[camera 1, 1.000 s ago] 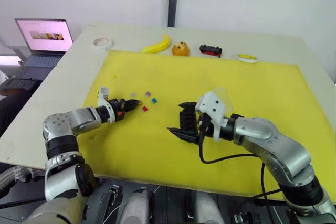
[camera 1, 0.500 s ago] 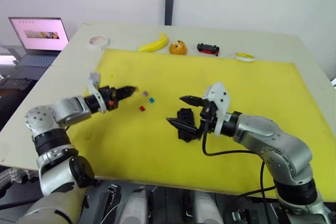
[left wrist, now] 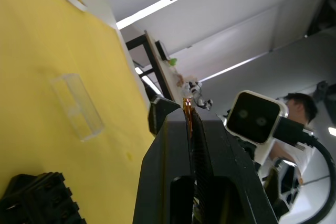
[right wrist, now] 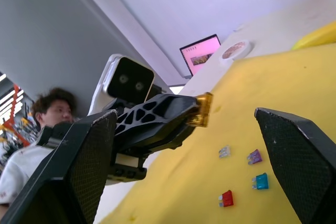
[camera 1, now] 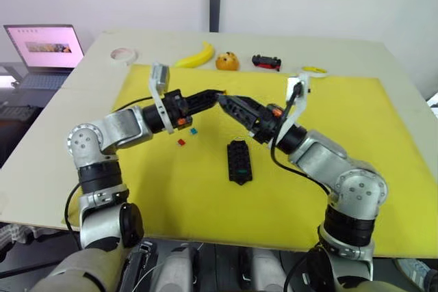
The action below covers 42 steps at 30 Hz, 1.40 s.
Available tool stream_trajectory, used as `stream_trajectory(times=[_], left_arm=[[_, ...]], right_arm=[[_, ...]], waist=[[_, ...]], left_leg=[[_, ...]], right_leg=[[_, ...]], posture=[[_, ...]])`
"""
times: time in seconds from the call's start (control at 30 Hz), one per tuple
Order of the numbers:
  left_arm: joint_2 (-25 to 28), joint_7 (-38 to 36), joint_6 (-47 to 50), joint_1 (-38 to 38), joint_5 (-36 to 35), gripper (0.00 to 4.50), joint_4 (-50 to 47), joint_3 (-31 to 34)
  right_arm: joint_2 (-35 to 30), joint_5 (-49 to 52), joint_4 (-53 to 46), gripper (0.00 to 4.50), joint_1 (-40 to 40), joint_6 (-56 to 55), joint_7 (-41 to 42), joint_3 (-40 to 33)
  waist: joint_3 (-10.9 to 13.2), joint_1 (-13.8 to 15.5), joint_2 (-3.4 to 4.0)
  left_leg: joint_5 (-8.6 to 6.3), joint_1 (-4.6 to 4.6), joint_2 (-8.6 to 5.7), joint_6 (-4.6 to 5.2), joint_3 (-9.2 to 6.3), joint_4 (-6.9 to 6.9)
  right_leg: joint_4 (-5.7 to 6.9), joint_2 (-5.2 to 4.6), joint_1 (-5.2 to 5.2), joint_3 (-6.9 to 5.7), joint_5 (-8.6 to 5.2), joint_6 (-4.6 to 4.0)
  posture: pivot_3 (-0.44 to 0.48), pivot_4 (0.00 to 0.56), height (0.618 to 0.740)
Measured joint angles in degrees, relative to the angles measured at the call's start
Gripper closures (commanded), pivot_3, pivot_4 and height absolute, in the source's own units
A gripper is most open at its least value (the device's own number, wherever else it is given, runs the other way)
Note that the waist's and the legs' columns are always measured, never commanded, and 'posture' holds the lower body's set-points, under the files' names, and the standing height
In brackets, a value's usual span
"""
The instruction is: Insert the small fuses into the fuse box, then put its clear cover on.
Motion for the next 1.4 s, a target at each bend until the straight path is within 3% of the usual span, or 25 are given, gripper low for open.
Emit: stream_trajectory(times=[0.1,0.23,0.63,1.0,1.1,1.13,1.4], left_arm=[[1.4,0.1,-2.6,0.5,-2.8,4.48,-0.3,-2.6],[2.7,0.1,-5.2,0.6,-5.6,4.50,-0.4,-5.5],[5.6,0.0,-11.3,1.7,-12.1,4.50,-1.0,-11.6],[2.5,0.0,-14.9,3.2,-12.8,4.50,-3.5,-11.6],[1.9,0.0,-15.5,3.4,-12.8,4.50,-4.0,-11.5],[1.7,0.0,-15.9,3.4,-12.8,4.50,-4.0,-11.5],[1.3,0.1,-16.9,3.5,-12.8,4.50,-4.0,-11.4]], right_arm=[[-0.3,4.0,0.3,0.00,-0.1,-0.9,-3.0,0.0],[-1.6,7.2,0.3,1.76,-0.1,-2.2,-5.4,0.4],[-2.6,15.8,0.3,1.76,1.0,-8.8,-10.8,2.2],[-2.6,20.8,0.4,1.76,2.3,-15.6,-14.7,4.6],[-2.6,21.3,0.4,2.60,2.3,-17.0,-15.3,5.4],[-2.7,21.3,0.4,3.08,2.4,-17.2,-15.4,5.6],[-3.6,21.5,0.4,3.08,2.4,-19.4,-15.9,6.6]], waist=[[0.0,0.0,0.00],[0.0,0.0,0.00],[0.0,0.0,0.00],[0.0,0.1,0.00],[0.0,0.1,0.00],[0.0,0.1,0.00],[0.0,0.1,0.00]], left_leg=[[0.00,0.00,-0.01,0.02,0.02,0.00],[0.00,0.00,-0.02,0.06,0.05,0.02],[0.00,0.00,0.01,0.07,0.04,0.03],[0.00,0.00,0.04,0.08,0.04,0.05],[0.00,0.00,0.07,0.08,0.03,0.05],[0.00,0.00,0.08,0.08,0.03,0.05],[0.00,0.00,0.09,0.08,0.03,0.05]], right_leg=[[0.00,0.06,0.00,-0.01,0.00,0.00],[0.01,0.20,0.01,-0.03,0.02,0.04],[0.01,0.32,0.02,-0.02,0.08,0.19],[0.00,0.40,0.03,0.02,0.08,0.19],[0.00,0.44,0.04,0.02,0.08,0.19],[0.00,0.45,0.04,0.03,0.08,0.19],[0.00,0.47,0.04,0.03,0.08,0.19]], posture=[[0.000,0.150,0.740],[0.000,0.150,0.740],[0.000,0.150,0.740],[0.000,0.150,0.740],[0.000,0.150,0.740],[0.000,0.150,0.740],[0.000,0.150,0.740]])
